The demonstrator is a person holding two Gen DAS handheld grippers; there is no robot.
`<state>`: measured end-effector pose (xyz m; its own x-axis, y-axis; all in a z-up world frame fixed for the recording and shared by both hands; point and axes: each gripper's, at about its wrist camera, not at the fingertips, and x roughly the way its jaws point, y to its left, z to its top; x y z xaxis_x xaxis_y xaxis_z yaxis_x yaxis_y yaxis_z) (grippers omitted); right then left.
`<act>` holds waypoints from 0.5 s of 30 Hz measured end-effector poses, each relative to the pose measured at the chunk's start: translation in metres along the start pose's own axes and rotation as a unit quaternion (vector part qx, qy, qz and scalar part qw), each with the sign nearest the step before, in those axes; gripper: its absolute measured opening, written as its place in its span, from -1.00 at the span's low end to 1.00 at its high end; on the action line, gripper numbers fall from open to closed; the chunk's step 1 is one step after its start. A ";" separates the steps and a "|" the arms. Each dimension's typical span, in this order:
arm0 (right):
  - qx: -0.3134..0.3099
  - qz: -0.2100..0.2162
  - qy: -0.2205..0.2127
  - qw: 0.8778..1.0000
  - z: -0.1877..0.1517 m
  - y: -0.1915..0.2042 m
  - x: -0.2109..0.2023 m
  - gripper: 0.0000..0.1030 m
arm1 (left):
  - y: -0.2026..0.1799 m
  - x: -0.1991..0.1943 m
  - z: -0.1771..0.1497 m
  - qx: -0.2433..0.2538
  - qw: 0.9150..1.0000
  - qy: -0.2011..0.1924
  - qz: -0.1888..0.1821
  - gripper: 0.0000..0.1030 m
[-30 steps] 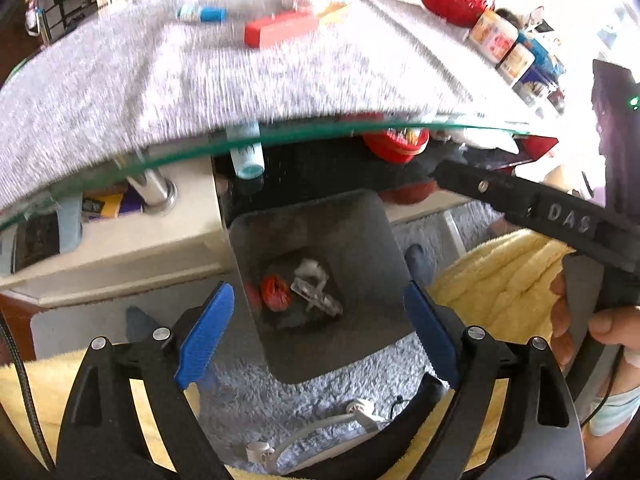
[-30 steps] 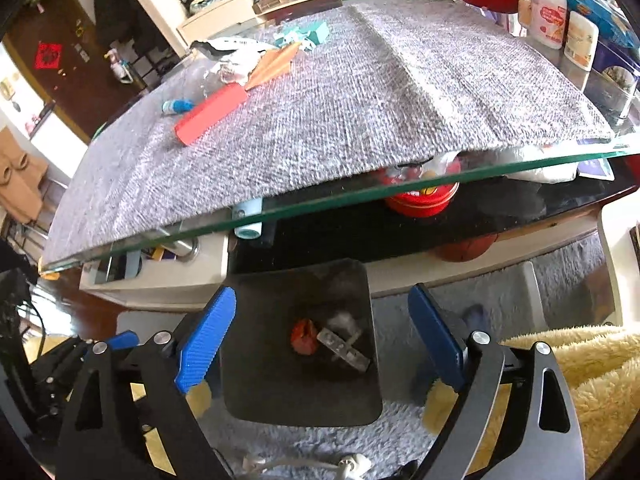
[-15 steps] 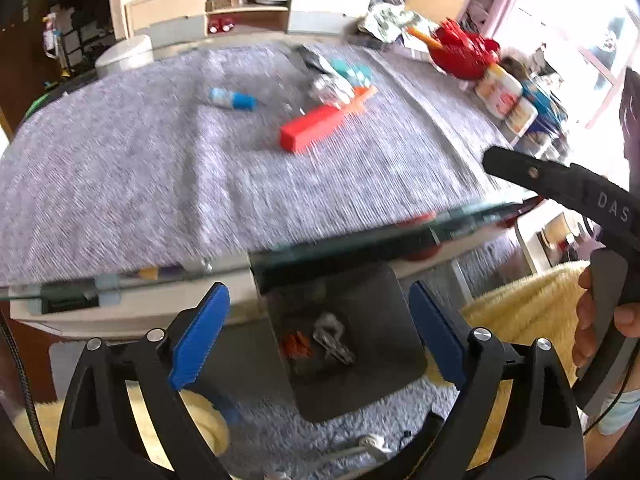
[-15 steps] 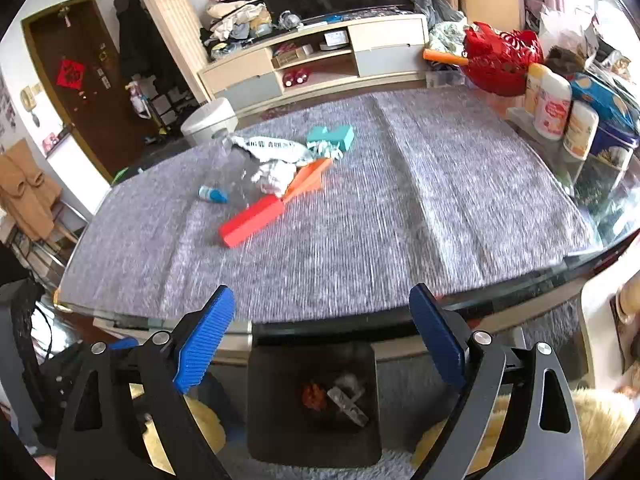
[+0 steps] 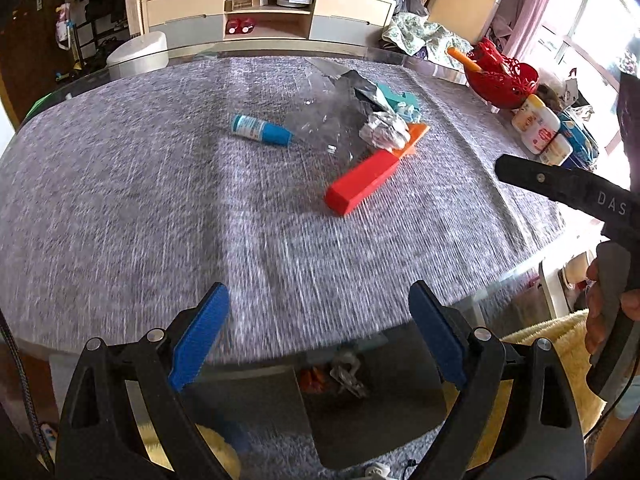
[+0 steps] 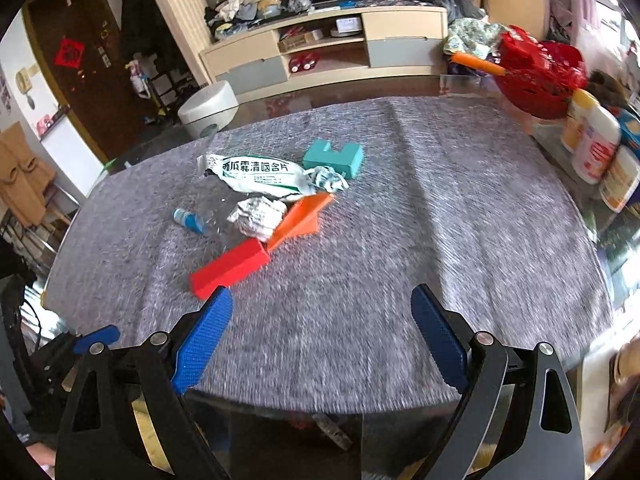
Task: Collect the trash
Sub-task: 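Move both tools back over the table toward the red bar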
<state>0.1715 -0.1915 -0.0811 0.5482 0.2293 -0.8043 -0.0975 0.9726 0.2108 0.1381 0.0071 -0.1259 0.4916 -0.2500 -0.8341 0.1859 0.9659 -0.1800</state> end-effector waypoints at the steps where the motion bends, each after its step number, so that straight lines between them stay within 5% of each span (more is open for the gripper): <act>1: -0.003 0.002 0.002 1.000 0.004 0.002 0.005 0.77 | 0.000 0.005 0.005 0.001 1.000 0.003 -0.001 0.67; 11: 0.000 -0.014 0.020 1.000 0.034 -0.008 0.046 0.71 | -0.008 0.044 0.042 0.025 0.999 0.015 -0.019 0.67; 15: 0.006 -0.012 0.021 1.000 0.042 -0.016 0.053 0.35 | -0.013 0.059 0.054 0.025 0.999 0.022 -0.028 0.66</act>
<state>0.2372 -0.1968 -0.1039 0.5149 0.2083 -0.8315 -0.0753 0.9773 0.1981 0.2108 -0.0234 -0.1448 0.4422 -0.2989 -0.8456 0.2546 0.9459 -0.2012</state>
